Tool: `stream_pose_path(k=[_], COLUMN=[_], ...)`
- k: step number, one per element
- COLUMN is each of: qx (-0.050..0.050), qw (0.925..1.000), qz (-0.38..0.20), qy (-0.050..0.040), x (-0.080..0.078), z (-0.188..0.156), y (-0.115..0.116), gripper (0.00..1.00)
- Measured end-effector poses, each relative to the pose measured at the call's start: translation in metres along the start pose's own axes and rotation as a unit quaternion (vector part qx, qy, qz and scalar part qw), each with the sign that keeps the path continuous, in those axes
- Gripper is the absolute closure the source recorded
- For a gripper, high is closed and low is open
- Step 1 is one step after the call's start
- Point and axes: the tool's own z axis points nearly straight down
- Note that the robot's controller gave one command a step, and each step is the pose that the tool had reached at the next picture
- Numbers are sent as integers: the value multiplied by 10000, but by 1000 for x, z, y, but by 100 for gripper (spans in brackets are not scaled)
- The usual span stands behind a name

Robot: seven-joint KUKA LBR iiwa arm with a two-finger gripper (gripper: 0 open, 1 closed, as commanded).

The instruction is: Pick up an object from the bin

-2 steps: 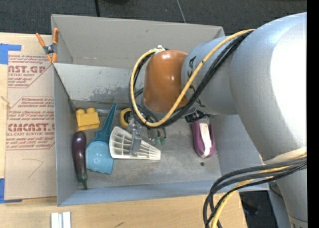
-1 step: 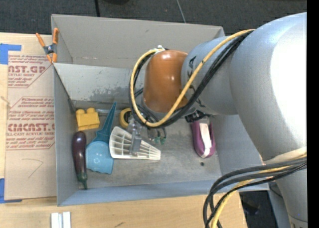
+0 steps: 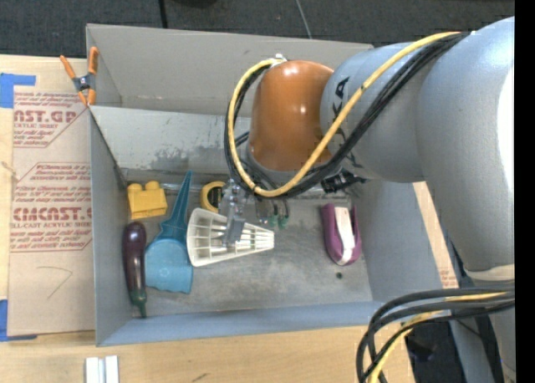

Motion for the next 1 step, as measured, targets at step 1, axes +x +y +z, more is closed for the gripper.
stream_pose_path(k=[1], qx=[-1], qw=[9979], qz=[-652], qy=[-39], x=[-4], z=[-43], y=[1], gripper=[100])
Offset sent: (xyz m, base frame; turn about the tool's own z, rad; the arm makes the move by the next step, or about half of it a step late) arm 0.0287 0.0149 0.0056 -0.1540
